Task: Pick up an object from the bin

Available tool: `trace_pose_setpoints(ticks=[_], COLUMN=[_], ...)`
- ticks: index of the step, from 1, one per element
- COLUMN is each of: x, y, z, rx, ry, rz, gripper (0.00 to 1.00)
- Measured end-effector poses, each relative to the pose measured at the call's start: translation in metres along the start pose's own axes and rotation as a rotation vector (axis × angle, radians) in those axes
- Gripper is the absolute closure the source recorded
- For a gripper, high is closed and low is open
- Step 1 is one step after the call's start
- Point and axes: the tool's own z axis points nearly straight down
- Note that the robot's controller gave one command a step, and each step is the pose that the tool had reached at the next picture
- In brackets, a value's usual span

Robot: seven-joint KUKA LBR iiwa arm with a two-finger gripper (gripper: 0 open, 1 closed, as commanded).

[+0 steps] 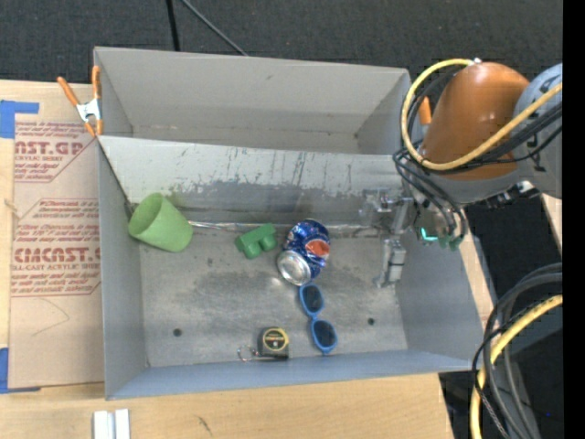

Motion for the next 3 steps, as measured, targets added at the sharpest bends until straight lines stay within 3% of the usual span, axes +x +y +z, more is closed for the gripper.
trace_pose_setpoints(ticks=[1, 2, 3], x=[0.0216, 0.0132, 0.0207], y=[0.0816, 0.0789, 0.0788], z=[0.1248, 0.1153, 0.1218], rx=[-0.002, 0.000, 0.000], ry=[-0.008, -0.036, -0.009], rz=[-0.010, -0.006, -0.007], gripper=[0.00, 1.00, 0.00])
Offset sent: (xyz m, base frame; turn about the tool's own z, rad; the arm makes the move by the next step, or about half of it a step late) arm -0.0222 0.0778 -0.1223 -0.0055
